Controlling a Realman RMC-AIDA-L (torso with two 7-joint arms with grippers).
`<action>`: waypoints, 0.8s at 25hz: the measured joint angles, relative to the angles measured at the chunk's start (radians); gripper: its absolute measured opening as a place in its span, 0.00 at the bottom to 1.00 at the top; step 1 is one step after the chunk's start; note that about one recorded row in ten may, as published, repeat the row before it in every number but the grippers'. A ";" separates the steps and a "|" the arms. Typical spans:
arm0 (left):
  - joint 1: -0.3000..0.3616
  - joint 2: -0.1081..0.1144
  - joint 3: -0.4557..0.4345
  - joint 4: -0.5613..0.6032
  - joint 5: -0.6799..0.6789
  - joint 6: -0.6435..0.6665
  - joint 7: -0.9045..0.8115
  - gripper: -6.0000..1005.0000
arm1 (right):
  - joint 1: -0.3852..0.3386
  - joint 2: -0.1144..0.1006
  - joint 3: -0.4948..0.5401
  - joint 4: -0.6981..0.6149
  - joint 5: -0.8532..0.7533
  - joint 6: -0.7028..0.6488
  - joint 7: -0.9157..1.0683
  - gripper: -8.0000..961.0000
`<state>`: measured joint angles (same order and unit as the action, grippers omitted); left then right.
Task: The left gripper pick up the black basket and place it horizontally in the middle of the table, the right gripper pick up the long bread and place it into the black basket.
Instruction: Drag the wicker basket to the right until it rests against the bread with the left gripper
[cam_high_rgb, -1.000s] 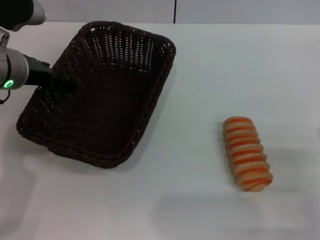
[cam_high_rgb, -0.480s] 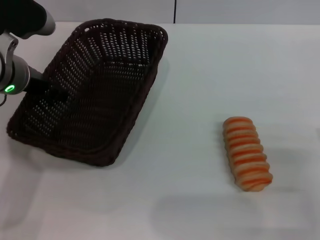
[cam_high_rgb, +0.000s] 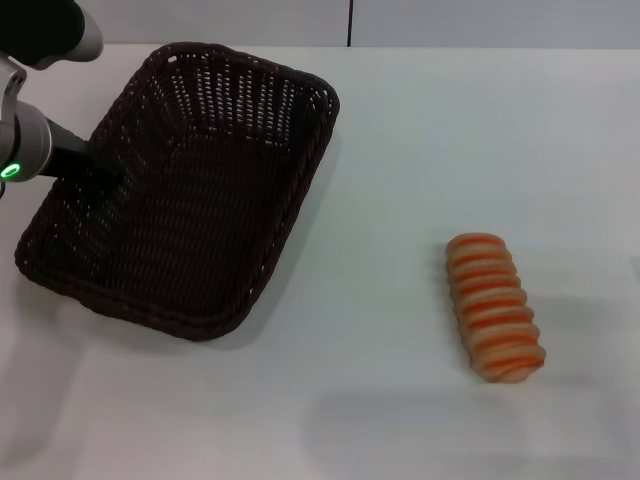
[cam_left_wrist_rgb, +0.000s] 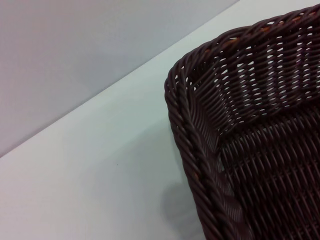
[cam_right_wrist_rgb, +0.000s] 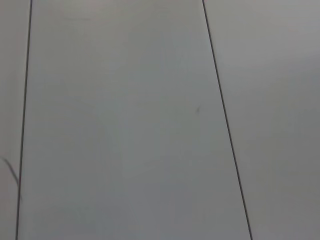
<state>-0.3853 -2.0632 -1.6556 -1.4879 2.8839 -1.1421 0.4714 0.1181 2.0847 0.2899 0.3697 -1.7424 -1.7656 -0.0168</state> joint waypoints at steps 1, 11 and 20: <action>0.000 0.000 0.000 0.001 -0.001 0.000 0.011 0.37 | 0.000 0.000 0.000 0.000 0.000 0.000 0.000 0.84; -0.037 0.004 -0.125 0.006 -0.297 -0.062 0.331 0.29 | 0.004 0.000 0.000 0.000 0.000 0.000 0.000 0.84; -0.167 0.004 -0.243 0.086 -0.393 -0.165 0.499 0.24 | 0.004 0.000 0.000 0.005 -0.001 -0.011 0.000 0.84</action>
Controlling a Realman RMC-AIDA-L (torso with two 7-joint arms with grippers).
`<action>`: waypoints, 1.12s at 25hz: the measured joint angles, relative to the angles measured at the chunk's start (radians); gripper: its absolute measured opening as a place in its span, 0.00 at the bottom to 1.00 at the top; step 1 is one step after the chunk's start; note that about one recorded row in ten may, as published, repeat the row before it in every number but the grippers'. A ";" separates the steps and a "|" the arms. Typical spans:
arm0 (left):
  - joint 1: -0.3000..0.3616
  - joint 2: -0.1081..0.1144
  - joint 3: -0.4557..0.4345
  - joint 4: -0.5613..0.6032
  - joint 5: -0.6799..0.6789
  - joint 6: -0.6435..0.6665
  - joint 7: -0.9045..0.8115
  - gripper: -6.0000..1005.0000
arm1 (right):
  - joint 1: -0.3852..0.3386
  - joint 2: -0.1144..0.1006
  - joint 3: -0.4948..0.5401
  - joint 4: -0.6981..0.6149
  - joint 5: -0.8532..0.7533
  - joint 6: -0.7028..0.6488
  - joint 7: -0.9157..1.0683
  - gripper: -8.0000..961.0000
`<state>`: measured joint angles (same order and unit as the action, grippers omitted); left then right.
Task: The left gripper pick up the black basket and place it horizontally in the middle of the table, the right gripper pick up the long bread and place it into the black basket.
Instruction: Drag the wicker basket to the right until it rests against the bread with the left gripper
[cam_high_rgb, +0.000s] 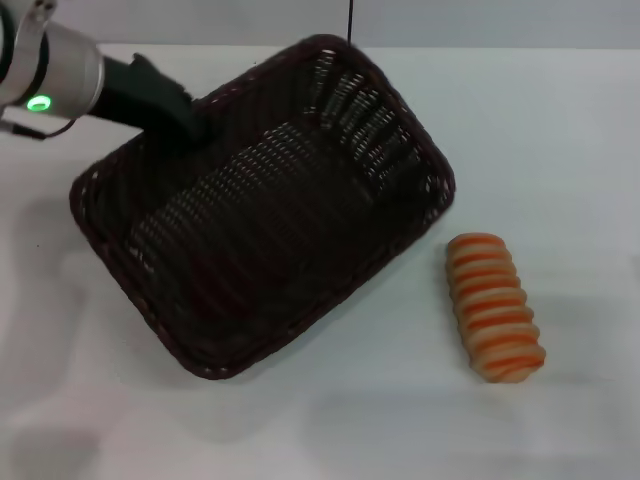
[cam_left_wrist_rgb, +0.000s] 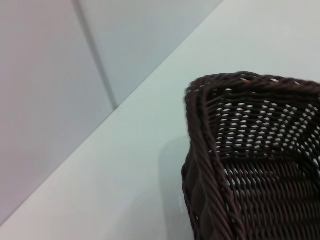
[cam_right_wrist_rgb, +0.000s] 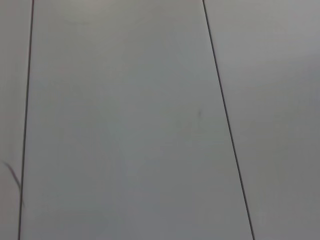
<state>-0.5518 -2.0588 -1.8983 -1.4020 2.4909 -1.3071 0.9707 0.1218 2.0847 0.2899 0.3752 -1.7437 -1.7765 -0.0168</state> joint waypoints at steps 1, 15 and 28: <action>-0.063 0.000 -0.064 0.060 -0.032 -0.050 0.066 0.23 | 0.000 0.000 0.000 0.001 0.000 -0.006 0.000 0.84; -0.204 0.011 -0.186 0.150 -0.125 -0.227 0.225 0.19 | -0.010 0.000 0.000 0.003 0.001 -0.031 0.000 0.84; -0.298 0.052 -0.210 0.292 -0.151 -0.322 0.331 0.19 | -0.013 0.001 0.000 0.004 0.000 -0.038 0.000 0.84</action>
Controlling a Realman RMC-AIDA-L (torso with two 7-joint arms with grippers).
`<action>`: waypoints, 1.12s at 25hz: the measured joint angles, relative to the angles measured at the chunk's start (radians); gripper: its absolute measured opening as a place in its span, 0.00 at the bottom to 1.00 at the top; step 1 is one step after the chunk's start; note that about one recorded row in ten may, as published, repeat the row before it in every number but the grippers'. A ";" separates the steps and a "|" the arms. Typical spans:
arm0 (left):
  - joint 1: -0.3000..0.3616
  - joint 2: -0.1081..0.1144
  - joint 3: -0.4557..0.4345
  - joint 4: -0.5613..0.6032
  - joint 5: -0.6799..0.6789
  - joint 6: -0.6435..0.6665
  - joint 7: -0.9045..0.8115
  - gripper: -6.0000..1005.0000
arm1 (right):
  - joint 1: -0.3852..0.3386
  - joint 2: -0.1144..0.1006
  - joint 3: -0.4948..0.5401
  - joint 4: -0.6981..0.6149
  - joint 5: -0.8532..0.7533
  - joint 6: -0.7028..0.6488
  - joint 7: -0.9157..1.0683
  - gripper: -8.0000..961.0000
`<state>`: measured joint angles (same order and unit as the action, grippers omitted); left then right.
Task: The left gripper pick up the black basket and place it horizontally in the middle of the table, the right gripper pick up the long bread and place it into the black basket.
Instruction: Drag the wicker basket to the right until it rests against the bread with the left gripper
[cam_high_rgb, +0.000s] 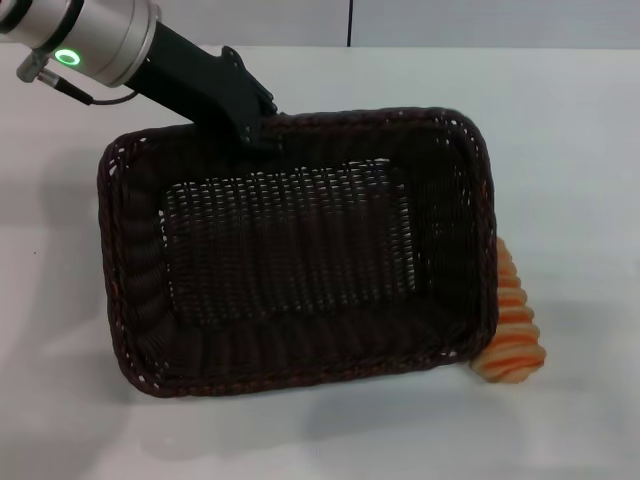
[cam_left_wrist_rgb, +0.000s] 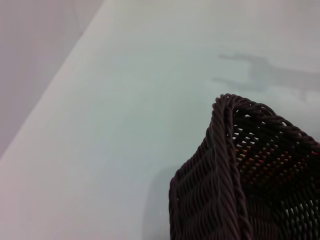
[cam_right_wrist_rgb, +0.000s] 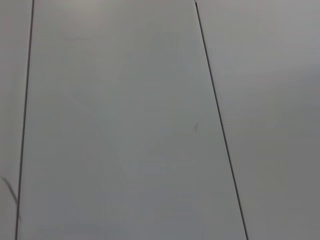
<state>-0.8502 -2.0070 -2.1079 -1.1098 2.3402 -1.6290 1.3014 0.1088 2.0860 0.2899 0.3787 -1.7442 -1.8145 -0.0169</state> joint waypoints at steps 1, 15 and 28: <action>-0.010 0.006 -0.001 0.021 0.000 0.000 0.010 0.19 | 0.000 0.000 0.000 0.000 0.000 0.000 0.000 0.84; -0.040 0.014 -0.003 0.098 0.024 0.064 0.070 0.19 | -0.011 0.001 -0.012 0.000 0.005 0.001 0.000 0.84; -0.054 0.008 -0.009 0.084 0.022 0.124 0.112 0.63 | -0.015 0.000 -0.012 0.000 0.005 0.000 0.000 0.84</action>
<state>-0.9045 -1.9990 -2.1174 -1.0260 2.3622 -1.5052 1.4138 0.0935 2.0861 0.2776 0.3789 -1.7388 -1.8143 -0.0168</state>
